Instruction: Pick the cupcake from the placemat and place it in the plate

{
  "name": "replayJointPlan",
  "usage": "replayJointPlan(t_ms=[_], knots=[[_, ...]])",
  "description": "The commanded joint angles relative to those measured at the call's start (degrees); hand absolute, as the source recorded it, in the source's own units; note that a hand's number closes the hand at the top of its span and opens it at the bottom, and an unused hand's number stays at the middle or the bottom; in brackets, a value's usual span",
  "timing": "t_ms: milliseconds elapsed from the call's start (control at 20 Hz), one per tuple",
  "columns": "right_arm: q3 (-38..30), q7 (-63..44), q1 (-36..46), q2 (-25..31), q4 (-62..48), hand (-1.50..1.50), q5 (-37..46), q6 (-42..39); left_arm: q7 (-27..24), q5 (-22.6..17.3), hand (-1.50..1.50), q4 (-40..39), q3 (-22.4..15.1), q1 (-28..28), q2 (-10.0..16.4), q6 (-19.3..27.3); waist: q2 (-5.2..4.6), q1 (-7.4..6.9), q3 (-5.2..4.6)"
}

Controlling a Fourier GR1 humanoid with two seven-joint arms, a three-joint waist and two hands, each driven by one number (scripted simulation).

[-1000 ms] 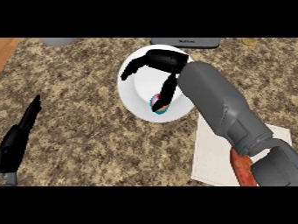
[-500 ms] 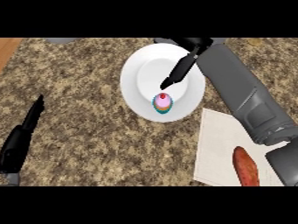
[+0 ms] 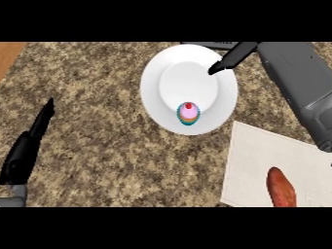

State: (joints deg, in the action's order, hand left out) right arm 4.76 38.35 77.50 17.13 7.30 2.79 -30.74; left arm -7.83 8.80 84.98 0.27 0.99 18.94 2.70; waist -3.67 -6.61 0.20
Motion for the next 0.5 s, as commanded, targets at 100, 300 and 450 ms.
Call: replayJointPlan(t_ms=[100,300,450], knots=[[-0.52,5.75,-1.14,4.3,1.59,-1.5,-0.44,-7.02,0.48,-0.17,0.0,0.48,-0.62,1.04,0.15,-1.1,-1.12,-2.13,0.15],[-1.2,4.92,-1.0,5.32,2.5,-1.5,-1.24,-7.22,0.14,0.14,0.0,0.09,-1.06,1.97,-0.85,-0.46,-1.25,-2.48,0.11],[-1.23,4.55,-1.83,7.73,2.94,-1.5,-1.34,-8.13,0.49,0.28,0.0,0.51,-1.64,1.87,-0.97,-0.8,-1.61,-2.78,0.23]])
